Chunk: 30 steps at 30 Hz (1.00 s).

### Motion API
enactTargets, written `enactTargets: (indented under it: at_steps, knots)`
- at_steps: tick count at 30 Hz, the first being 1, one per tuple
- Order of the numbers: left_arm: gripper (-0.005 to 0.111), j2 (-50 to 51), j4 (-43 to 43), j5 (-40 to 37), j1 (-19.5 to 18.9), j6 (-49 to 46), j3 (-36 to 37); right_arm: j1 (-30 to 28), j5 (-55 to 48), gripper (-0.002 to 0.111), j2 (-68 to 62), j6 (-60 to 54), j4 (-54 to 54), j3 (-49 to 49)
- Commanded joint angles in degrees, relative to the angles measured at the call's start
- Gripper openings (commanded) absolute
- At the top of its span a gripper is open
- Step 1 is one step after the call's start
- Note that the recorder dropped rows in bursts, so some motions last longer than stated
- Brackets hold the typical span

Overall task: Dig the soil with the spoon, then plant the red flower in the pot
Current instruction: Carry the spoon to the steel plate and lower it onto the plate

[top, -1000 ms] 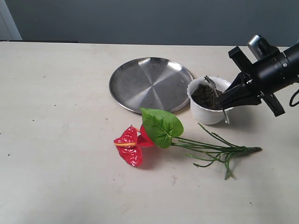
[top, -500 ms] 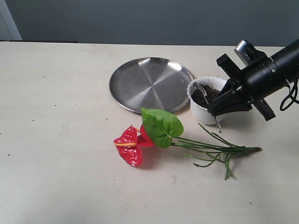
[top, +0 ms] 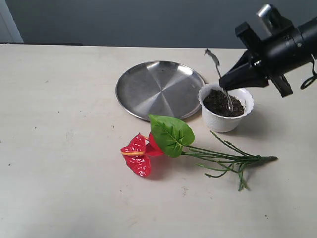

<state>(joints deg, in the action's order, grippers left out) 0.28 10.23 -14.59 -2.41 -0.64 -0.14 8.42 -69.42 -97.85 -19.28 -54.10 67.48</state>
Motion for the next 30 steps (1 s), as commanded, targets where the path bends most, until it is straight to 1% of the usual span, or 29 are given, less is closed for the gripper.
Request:
enactTargets:
  at_steps: [1, 5, 9, 12, 15, 21, 25, 30]
  knots:
    - [0.000, -0.28, -0.09, 0.86, 0.37, 0.06, 0.14, 4.70, 3.52, -0.001, -1.24, -1.86, -0.72, 6.58]
    - [0.000, -0.28, -0.09, 0.86, 0.37, 0.06, 0.14, 11.79, 6.49, -0.001, -6.29, -1.45, 6.47, 15.48]
    - [0.000, -0.28, -0.09, 0.86, 0.37, 0.06, 0.14, 17.62, 7.44, -0.001, -14.26, 8.59, 21.12, 27.05]
    - [0.000, -0.28, -0.09, 0.86, 0.37, 0.06, 0.14, 20.08, 5.22, -0.001, -20.29, 11.34, 27.98, 34.29]
    - [0.000, -0.28, -0.09, 0.86, 0.37, 0.06, 0.14, 21.33, 4.86, -0.001, -24.95, 13.05, 31.06, 38.82]
    - [0.000, -0.28, -0.09, 0.86, 0.37, 0.06, 0.14, 22.00, 6.99, -0.001, -31.87, 13.55, 33.53, 43.15]
    - [0.000, -0.28, -0.09, 0.86, 0.37, 0.06, 0.14, 22.00, 10.48, -0.001, -34.31, 13.55, 36.83, 43.32]
    - [0.000, -0.28, -0.09, 0.86, 0.37, 0.06, 0.14, 22.00, 11.61, -0.001, -36.75, 13.35, 38.24, 43.82]
